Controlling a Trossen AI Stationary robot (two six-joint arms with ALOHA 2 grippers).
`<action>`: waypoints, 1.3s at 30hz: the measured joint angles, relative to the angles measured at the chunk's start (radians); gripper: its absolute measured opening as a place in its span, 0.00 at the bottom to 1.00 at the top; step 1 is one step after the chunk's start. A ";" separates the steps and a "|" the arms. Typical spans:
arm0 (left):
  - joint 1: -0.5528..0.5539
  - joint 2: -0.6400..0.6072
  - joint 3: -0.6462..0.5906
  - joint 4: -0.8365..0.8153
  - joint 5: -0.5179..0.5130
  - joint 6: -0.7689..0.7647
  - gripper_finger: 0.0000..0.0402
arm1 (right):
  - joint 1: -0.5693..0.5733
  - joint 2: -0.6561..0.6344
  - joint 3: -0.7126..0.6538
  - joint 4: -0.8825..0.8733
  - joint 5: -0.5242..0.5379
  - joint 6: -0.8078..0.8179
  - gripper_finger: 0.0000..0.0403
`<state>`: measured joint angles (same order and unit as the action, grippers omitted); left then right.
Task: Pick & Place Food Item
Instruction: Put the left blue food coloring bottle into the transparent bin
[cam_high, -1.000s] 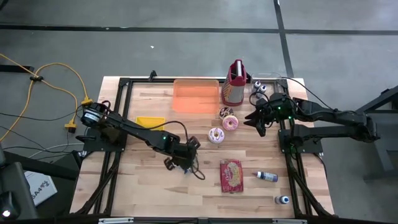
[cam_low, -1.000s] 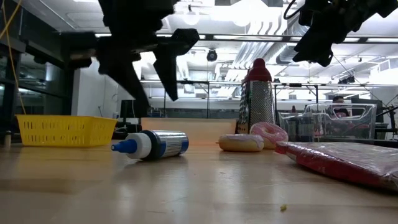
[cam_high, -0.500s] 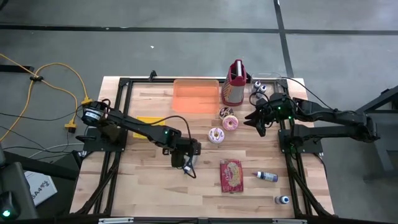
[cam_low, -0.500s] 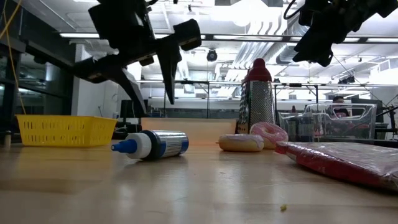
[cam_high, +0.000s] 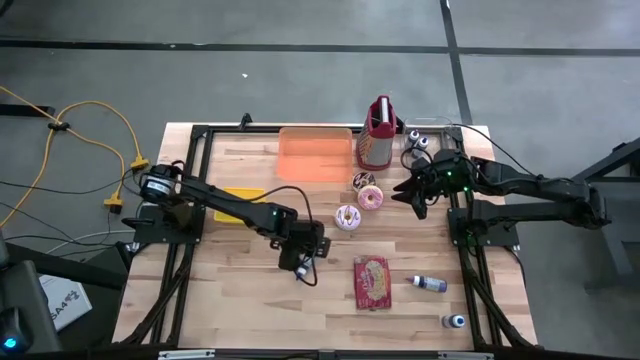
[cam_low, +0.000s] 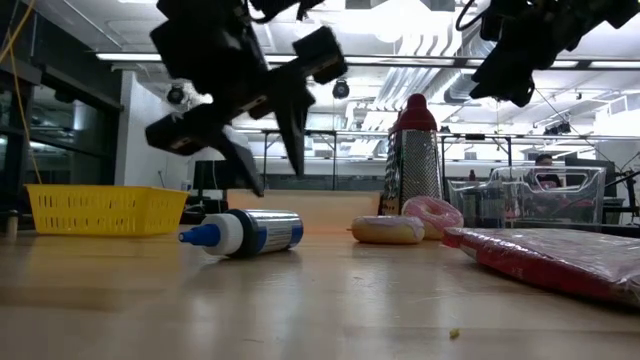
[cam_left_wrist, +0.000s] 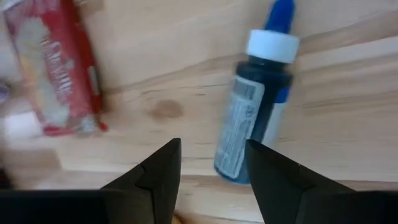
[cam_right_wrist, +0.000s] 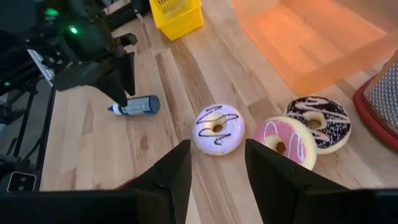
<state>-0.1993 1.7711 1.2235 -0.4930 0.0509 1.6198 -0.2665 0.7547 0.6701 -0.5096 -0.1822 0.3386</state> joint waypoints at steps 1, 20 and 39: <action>0.000 0.001 -0.002 -0.010 0.000 0.007 0.42 | 0.000 0.000 0.000 0.004 0.000 0.000 0.34; 0.021 0.026 -0.001 -0.060 -0.001 0.099 0.42 | 0.000 0.000 0.000 0.006 0.000 0.000 0.34; -0.007 0.026 -0.001 -0.067 -0.002 0.147 0.42 | 0.000 0.000 0.000 0.006 0.000 0.000 0.34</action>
<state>-0.2063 1.7973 1.2224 -0.5602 0.0494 1.7668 -0.2665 0.7544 0.6701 -0.5037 -0.1825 0.3386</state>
